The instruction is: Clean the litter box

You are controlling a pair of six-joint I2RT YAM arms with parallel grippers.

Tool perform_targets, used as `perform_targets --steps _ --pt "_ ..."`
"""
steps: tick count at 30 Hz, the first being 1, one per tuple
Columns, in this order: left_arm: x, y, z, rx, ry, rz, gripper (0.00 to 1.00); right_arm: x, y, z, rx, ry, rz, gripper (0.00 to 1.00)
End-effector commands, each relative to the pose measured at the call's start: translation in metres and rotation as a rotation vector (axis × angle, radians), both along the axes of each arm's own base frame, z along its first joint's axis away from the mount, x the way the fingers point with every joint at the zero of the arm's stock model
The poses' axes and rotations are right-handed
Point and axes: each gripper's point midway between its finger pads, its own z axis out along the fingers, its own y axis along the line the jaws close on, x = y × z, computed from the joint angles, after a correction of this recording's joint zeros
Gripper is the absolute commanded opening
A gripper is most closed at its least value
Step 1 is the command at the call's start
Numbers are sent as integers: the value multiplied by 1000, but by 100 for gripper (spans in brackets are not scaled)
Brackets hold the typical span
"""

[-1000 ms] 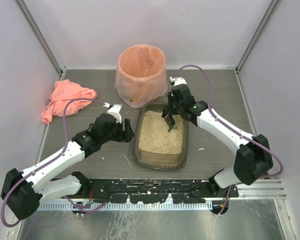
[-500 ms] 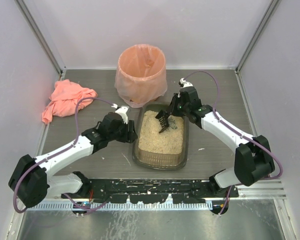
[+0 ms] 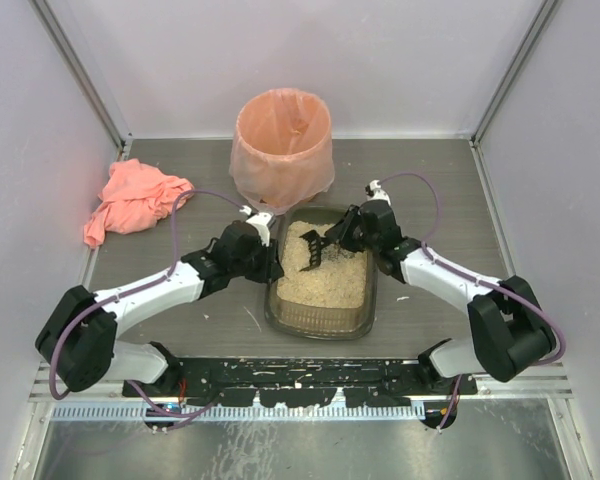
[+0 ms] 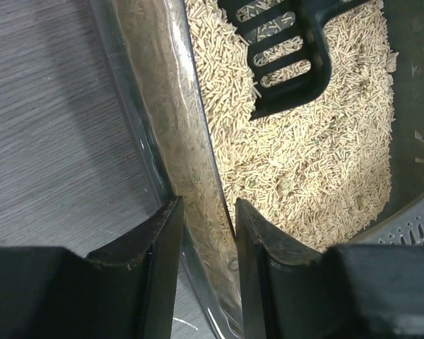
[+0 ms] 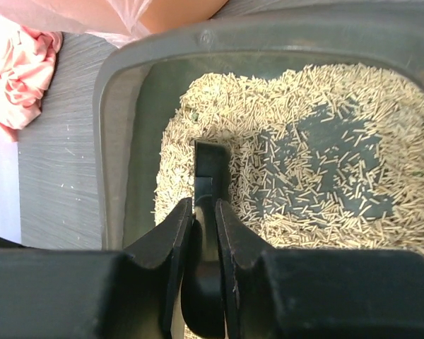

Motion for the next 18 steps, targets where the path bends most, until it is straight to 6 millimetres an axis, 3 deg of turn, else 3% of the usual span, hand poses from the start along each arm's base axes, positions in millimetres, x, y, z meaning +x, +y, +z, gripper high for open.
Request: perform_targets --steps 1,10,15,18 --pt "10 -26 24 -76 -63 -60 34 -27 26 -25 87 90 18 1" --pt "9 -28 21 -67 -59 -69 31 -45 46 -29 362 114 2 1" --pt "11 -19 29 -50 -86 -39 32 -44 32 -15 397 70 -73 1" --pt "14 -12 39 -34 -118 -10 39 -43 21 -4 404 38 -119 1"
